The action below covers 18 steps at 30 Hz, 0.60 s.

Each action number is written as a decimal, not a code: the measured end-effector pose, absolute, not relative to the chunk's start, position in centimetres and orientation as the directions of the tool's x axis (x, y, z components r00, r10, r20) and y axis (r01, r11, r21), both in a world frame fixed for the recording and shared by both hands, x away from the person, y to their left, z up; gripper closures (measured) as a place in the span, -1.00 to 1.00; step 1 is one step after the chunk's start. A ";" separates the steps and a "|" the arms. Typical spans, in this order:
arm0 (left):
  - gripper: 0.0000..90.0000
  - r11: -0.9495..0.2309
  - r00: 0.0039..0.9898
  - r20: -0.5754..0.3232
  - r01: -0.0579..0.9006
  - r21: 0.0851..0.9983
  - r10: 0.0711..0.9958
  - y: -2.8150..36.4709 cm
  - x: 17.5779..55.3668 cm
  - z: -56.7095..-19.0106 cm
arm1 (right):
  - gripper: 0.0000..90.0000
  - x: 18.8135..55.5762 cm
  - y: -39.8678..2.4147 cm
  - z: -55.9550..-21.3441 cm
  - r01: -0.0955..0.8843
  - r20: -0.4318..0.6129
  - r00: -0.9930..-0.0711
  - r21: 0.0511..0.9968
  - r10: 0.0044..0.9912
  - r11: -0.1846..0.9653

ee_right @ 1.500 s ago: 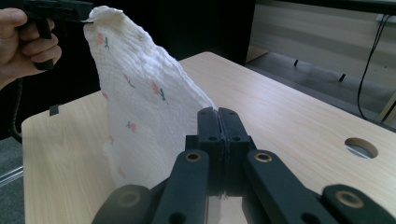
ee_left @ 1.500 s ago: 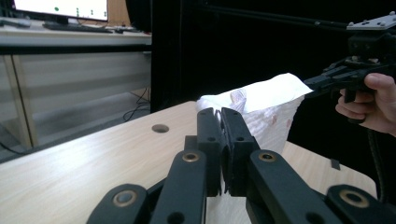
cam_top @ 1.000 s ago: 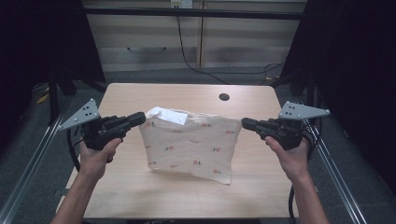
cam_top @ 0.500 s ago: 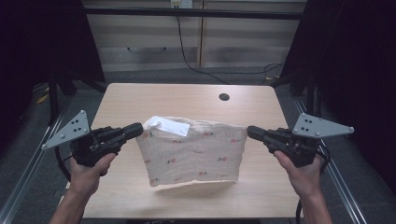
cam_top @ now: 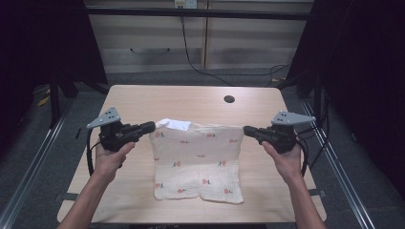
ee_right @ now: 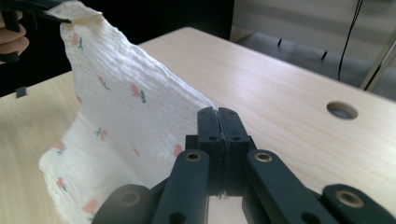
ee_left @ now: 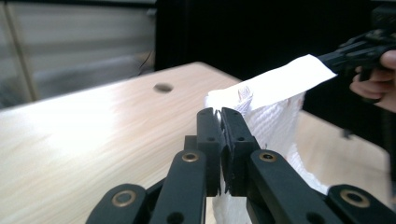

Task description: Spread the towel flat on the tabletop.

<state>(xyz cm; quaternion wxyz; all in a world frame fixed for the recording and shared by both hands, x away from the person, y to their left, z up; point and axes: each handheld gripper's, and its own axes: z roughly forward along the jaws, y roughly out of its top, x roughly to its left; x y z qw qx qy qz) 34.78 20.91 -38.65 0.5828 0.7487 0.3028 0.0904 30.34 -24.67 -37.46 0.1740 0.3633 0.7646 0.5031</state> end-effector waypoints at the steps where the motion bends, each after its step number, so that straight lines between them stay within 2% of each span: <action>1: 0.93 -0.144 0.794 -0.223 0.361 0.922 0.565 20.7 35.3 -39.2 | 0.98 31.0 -24.6 -38.0 0.391 0.101 -0.671 0.890 0.734 0.236; 9: 0.92 -0.148 0.728 -0.301 0.483 0.863 0.616 21.0 38.9 -44.4 | 0.98 35.2 -24.1 -41.8 0.481 0.144 -0.648 0.839 0.748 0.255; 15: 0.86 -0.138 0.671 -0.325 0.539 0.831 0.666 21.2 41.5 -46.1 | 0.98 38.0 -23.9 -44.2 0.543 0.188 -0.619 0.804 0.763 0.242; 18: 0.73 -0.079 0.616 -0.362 0.569 0.818 0.699 21.8 42.6 -46.5 | 0.97 39.1 -24.0 -45.3 0.576 0.207 -0.587 0.787 0.783 0.224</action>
